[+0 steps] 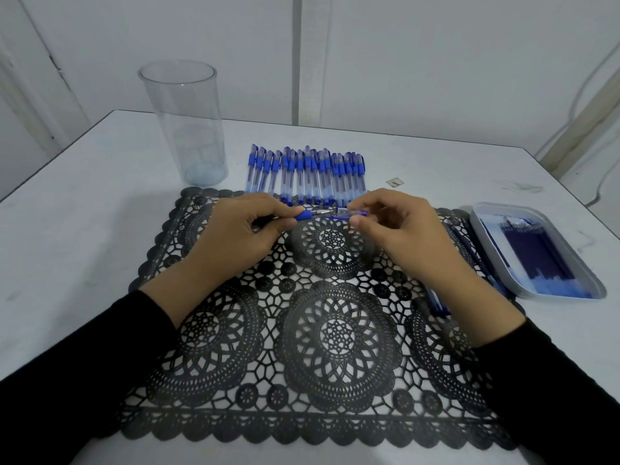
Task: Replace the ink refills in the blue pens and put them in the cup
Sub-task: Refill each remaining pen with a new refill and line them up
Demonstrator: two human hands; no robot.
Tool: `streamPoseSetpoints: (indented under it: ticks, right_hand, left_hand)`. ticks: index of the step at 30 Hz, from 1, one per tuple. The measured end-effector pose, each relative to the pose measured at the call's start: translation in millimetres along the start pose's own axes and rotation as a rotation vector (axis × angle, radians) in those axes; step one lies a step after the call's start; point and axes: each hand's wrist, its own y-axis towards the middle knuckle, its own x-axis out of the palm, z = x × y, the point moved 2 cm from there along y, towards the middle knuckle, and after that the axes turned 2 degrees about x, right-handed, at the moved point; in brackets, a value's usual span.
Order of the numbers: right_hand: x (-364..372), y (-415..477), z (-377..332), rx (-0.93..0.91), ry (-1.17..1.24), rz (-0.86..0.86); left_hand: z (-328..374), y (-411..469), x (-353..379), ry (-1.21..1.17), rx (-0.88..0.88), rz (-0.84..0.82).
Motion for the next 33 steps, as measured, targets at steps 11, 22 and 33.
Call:
streamPoseSetpoints:
  ticks: [11, 22, 33]
  right_hand:
    - [4.3, -0.1, -7.1, -0.070, -0.002, 0.063]
    - [6.1, -1.2, -10.1, -0.050, 0.014, 0.069]
    - [15.9, -5.2, -11.9, 0.023, 0.198, -0.041]
  left_hand:
    - [5.6, 0.4, 2.9, -0.023, 0.026, -0.024]
    - [7.1, 0.6, 3.0, -0.027, 0.063, -0.008]
    - [6.8, -3.0, 6.9, -0.018, 0.106, 0.004]
